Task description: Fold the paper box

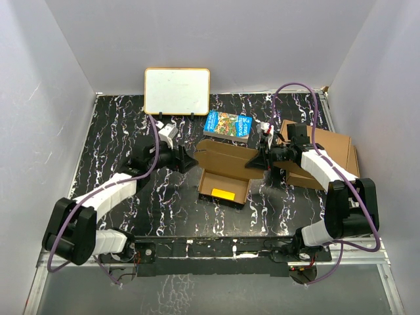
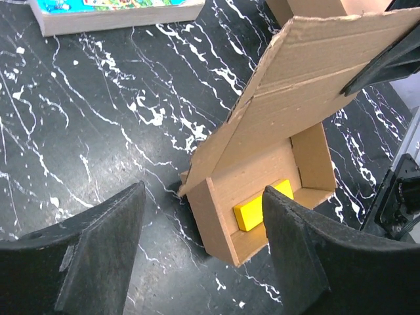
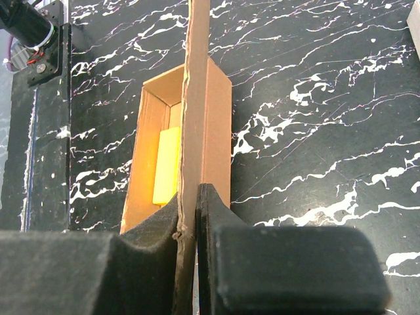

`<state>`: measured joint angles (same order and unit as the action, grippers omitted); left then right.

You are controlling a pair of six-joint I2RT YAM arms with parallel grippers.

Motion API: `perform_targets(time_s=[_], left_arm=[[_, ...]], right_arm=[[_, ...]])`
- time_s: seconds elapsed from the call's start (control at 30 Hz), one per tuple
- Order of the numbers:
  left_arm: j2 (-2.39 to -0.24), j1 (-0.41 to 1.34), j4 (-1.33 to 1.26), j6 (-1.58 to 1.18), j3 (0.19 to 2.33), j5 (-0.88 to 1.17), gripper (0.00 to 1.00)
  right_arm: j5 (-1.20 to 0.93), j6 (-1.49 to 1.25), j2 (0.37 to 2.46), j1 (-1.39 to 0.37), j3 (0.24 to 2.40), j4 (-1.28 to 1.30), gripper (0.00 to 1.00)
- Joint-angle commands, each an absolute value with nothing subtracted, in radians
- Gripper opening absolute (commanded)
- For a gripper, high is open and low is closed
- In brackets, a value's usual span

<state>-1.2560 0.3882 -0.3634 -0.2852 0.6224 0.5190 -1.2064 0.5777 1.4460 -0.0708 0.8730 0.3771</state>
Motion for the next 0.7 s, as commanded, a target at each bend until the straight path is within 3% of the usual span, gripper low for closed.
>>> perform_targets(time_s=[0.0, 0.5, 0.67], left_arm=[[-1.305, 0.385, -0.462, -0.226, 0.687, 0.607, 0.67], [-1.463, 0.385, -0.495, -0.201, 0.774, 0.735, 0.45], [-1.505, 0.385, -0.470, -0.182, 0.806, 0.766, 0.31]], right_arm=[[-1.250, 0.602, 1.446, -0.067, 0.898, 0.340, 0.08], [-1.252, 0.604, 1.445, -0.067, 0.900, 0.342, 0.08], [-1.252, 0.604, 1.445, -0.066, 0.900, 0.343, 0.08]])
